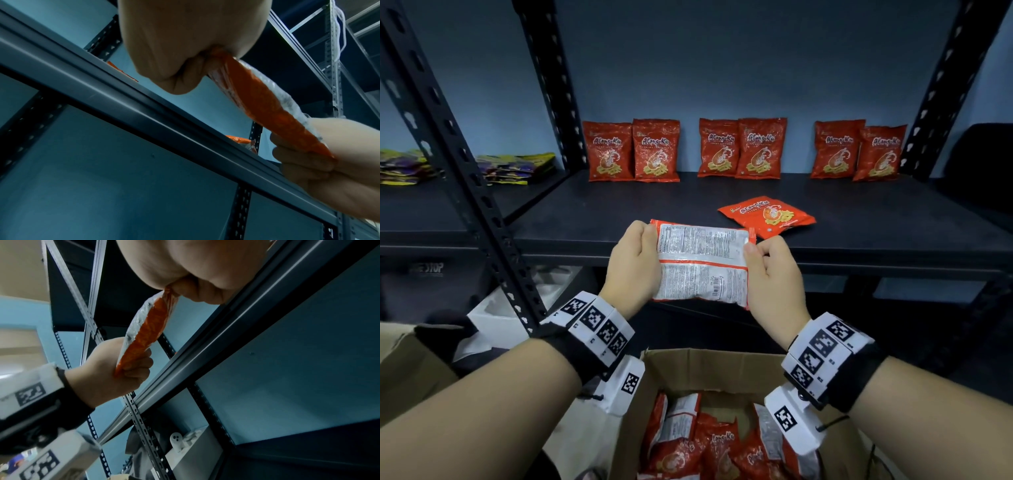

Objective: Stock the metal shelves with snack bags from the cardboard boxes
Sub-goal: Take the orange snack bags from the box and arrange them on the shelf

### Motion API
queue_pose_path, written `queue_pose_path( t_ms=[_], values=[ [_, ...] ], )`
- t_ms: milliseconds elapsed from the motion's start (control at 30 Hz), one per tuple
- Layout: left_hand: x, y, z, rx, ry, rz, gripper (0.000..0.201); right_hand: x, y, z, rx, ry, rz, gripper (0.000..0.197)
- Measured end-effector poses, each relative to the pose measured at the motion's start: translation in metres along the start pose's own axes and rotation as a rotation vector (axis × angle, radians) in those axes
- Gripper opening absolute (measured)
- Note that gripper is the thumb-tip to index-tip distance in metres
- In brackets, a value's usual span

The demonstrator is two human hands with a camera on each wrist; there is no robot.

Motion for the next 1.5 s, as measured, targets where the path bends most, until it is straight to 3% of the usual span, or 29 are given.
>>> queue_pose_path(
  t_ms=[100,200,333,367,467,533,633,700,767,800,867,933,1000,1067,1167,1300,1500],
  values=[
    [0.004,0.000,-0.001,0.026,0.115,-0.116,0.035,0.001,-0.015,-0.005,0.084,0.074,-0.041,0.029],
    [0.008,-0.005,-0.006,0.024,0.260,-0.237,0.035,-0.007,-0.018,-0.009,0.120,0.049,-0.037,0.024],
    [0.013,-0.015,-0.009,-0.033,0.381,-0.438,0.032,-0.017,0.002,-0.011,-0.024,-0.009,-0.090,0.026],
    [0.013,-0.017,-0.008,-0.049,0.394,-0.478,0.029,-0.017,0.006,-0.012,-0.080,-0.002,-0.145,0.034],
    [0.012,-0.018,-0.007,-0.074,0.413,-0.571,0.022,-0.010,0.012,-0.018,-0.167,0.076,-0.311,0.089],
    [0.011,-0.018,-0.007,-0.097,0.418,-0.614,0.025,-0.004,0.016,-0.022,-0.192,0.141,-0.349,0.116],
    [0.015,-0.023,-0.013,-0.116,0.471,-0.662,0.024,0.009,0.026,-0.030,-0.254,0.228,-0.473,0.132],
    [0.021,-0.028,-0.019,-0.116,0.531,-0.675,0.027,0.015,0.034,-0.033,-0.343,0.210,-0.422,0.105],
    [0.025,-0.032,-0.022,-0.108,0.563,-0.674,0.029,0.015,0.040,-0.037,-0.430,0.161,-0.263,0.056],
    [0.025,-0.034,-0.023,-0.091,0.555,-0.660,0.029,0.015,0.041,-0.037,-0.432,0.152,-0.196,0.037],
    [0.017,-0.031,-0.018,-0.007,0.480,-0.539,0.029,0.017,0.036,-0.035,-0.318,0.201,-0.098,0.017],
    [0.008,-0.024,-0.011,0.088,0.397,-0.367,0.026,0.022,0.024,-0.033,-0.109,0.316,0.033,0.017],
    [0.008,-0.015,-0.008,0.098,0.401,-0.302,0.039,0.027,0.016,-0.032,0.023,0.416,0.121,0.027],
    [0.016,-0.005,-0.009,0.030,0.496,-0.300,0.049,0.030,0.014,-0.030,0.079,0.496,0.163,0.036],
    [0.029,-0.005,-0.020,-0.033,0.678,-0.353,0.037,0.036,0.015,-0.032,0.143,0.603,0.216,0.034],
    [0.031,-0.012,-0.024,-0.010,0.704,-0.315,0.022,0.032,0.007,-0.030,0.222,0.524,0.266,0.028],
    [0.016,-0.013,-0.012,-0.019,0.604,-0.291,0.028,0.027,0.010,-0.024,0.222,0.460,0.320,0.029]
  ],
)
Point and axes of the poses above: each hand's wrist, its own z-axis towards the middle knuckle, its own x-axis out of the palm, y = z × x, the point moved 8 cm from there along z, towards the middle knuckle, and after that the axes turned 7 degrees about y, right-handed, at the moved point
